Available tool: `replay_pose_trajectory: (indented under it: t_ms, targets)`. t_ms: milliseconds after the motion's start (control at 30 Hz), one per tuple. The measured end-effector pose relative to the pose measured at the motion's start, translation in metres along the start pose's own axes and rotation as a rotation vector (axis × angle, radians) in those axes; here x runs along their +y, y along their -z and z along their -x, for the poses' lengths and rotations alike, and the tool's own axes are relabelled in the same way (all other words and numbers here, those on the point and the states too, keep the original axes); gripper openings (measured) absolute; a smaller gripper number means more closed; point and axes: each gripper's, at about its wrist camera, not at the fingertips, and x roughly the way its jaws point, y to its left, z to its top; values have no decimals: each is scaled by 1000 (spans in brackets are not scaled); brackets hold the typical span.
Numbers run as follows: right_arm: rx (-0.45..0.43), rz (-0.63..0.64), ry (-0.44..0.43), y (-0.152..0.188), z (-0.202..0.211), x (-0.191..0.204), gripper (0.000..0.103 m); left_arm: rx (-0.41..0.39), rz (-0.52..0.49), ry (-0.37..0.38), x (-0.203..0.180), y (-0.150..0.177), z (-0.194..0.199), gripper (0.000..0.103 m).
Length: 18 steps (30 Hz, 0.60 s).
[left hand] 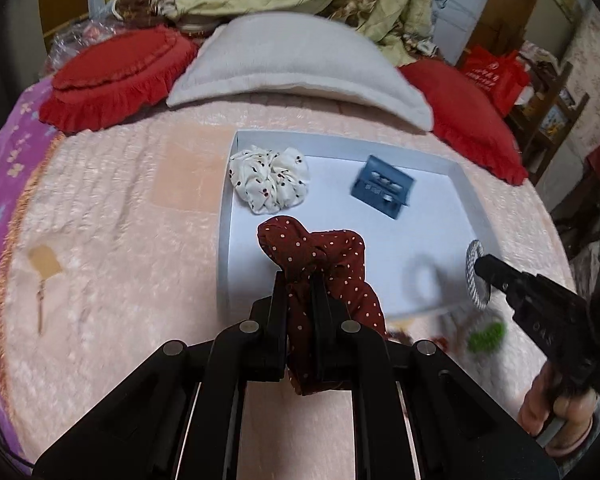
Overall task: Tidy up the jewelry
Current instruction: 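Lower both held items into the white tray and open both tools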
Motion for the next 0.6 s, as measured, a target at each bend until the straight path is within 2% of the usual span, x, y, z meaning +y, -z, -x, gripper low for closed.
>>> replay_pose_trajectory:
  t_ms: [133, 300, 433, 600]
  targets:
    - [32, -5, 1, -10, -33, 3, 6, 40, -20, -48, 3, -11, -37, 8]
    - [64, 4, 6, -15, -63, 9, 6, 57, -29, -106, 11, -16, -61, 9]
    - [78, 9, -2, -15, -74, 12, 6, 67, -24, -98, 15, -11, -66, 19]
    - [88, -12, 3, -15, -75, 9, 9, 45, -42, -90, 9, -5, -51, 24]
